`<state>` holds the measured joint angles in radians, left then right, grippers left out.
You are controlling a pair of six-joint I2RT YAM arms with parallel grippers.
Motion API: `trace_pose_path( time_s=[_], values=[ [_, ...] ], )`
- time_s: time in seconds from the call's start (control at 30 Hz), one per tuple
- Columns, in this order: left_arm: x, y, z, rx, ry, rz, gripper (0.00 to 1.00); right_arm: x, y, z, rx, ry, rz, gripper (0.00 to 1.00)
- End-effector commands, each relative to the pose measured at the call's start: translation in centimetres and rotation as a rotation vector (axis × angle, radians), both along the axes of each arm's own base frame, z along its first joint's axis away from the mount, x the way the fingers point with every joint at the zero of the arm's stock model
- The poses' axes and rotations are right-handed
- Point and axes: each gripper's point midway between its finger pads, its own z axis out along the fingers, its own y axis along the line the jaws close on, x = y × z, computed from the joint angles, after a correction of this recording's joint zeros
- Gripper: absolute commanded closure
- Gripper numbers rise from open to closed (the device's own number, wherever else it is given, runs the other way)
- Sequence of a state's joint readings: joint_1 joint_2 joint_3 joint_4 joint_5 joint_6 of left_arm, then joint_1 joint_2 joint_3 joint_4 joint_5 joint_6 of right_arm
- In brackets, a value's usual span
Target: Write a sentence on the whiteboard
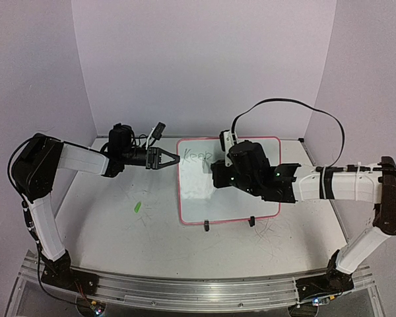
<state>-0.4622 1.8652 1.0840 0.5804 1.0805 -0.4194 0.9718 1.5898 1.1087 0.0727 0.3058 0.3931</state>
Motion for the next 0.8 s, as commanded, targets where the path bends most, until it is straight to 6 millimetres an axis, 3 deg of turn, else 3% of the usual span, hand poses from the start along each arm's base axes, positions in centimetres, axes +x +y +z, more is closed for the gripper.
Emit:
trace_pose_path(
  time_s=[0.0, 0.23, 0.43, 0.77],
  values=[
    [-1.8, 0.0, 3.1, -0.047, -0.079, -0.064, 1.0, 1.2, -0.3, 1.1, 0.004, -0.035, -0.038, 1.0],
    [-1.5, 0.0, 3.8, -0.049, -0.074, -0.041, 1.0, -1.6, -2.0, 6.6, 0.112, -0.142, 0.06, 1.0],
    [-1.5, 0.3, 4.0, -0.039, -0.074, -0.003, 1.0, -2.2, -3.4, 6.7, 0.094, -0.165, 0.051, 1.0],
    [-1.3, 0.8, 2.8, -0.004, -0.099, 0.057, 1.0, -2.2, -3.9, 7.1, 0.084, -0.185, 0.043, 1.0]
  ],
)
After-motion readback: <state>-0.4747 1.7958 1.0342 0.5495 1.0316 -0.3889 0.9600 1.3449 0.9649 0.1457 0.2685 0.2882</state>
